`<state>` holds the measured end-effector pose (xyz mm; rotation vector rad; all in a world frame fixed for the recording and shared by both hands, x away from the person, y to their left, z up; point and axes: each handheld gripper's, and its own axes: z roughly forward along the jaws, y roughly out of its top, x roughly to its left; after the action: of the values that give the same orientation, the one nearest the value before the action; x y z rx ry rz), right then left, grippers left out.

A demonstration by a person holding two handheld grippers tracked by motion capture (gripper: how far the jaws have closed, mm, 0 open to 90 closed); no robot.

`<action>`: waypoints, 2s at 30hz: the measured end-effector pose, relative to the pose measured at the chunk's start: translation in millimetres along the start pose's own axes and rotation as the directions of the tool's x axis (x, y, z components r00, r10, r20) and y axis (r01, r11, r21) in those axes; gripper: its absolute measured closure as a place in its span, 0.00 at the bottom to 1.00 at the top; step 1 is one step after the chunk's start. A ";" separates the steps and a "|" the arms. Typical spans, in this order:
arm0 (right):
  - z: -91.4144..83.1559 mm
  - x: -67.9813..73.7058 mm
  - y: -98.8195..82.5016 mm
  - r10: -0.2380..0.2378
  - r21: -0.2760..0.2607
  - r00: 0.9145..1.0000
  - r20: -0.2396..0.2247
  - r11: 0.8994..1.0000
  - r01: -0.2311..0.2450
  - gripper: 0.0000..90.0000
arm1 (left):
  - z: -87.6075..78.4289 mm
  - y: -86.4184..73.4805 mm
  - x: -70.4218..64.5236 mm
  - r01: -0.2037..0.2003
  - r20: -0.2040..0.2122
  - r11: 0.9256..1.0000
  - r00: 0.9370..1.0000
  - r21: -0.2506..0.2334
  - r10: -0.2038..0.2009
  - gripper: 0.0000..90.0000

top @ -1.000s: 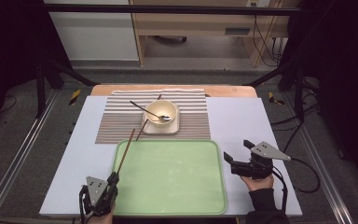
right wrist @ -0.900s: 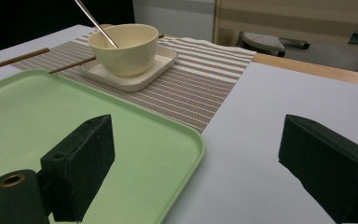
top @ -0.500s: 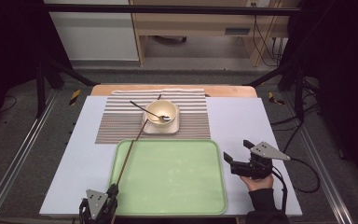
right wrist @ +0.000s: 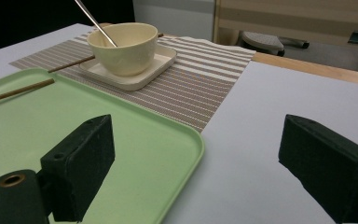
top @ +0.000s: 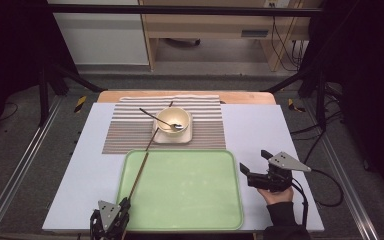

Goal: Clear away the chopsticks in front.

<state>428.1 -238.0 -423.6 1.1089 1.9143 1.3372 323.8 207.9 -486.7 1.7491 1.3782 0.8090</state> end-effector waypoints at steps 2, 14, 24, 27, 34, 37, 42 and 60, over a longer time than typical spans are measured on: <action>0.0 0.1 0.0 0.001 0.001 1.000 0.000 1.000 -0.001 0.12 | 1.0 -0.3 -0.4 -0.005 0.003 1.000 1.000 0.006 0.005 0.94; 0.1 0.0 0.1 0.001 0.001 1.000 -0.001 1.000 -0.001 0.12 | 6.0 0.6 -2.7 -0.028 0.029 0.999 0.999 0.041 0.027 0.91; -0.3 -0.5 0.3 0.005 -0.001 1.000 0.000 1.000 -0.005 0.12 | 5.1 16.0 5.0 -0.002 0.113 1.000 0.994 0.016 0.000 0.76; -0.6 -0.7 0.5 0.007 -0.003 1.000 0.000 1.000 -0.007 0.12 | 8.5 30.1 5.2 -0.026 0.166 1.000 0.986 0.000 0.025 0.73; -1.1 -1.6 0.6 0.007 -0.002 1.000 0.002 1.000 -0.007 0.12 | 28.7 56.8 2.5 -0.108 0.233 0.994 0.967 0.028 0.098 0.82; -1.0 -1.8 0.5 0.010 -0.002 1.000 0.001 1.000 -0.010 0.12 | 40.7 60.3 1.4 -0.126 0.252 0.990 0.962 0.066 0.106 0.90; -0.6 -1.7 0.4 0.006 0.001 1.000 0.002 1.000 -0.006 0.12 | 58.4 60.9 0.3 -0.182 0.229 0.975 0.962 0.126 0.150 0.97; 0.5 -1.0 0.0 0.004 0.005 1.000 0.002 1.000 -0.004 0.12 | 70.6 56.7 8.0 -0.155 0.154 0.970 0.980 0.188 0.126 1.00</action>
<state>429.0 -238.6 -423.8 1.1166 1.9161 1.3332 413.0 195.7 -474.4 2.0378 1.2879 0.6241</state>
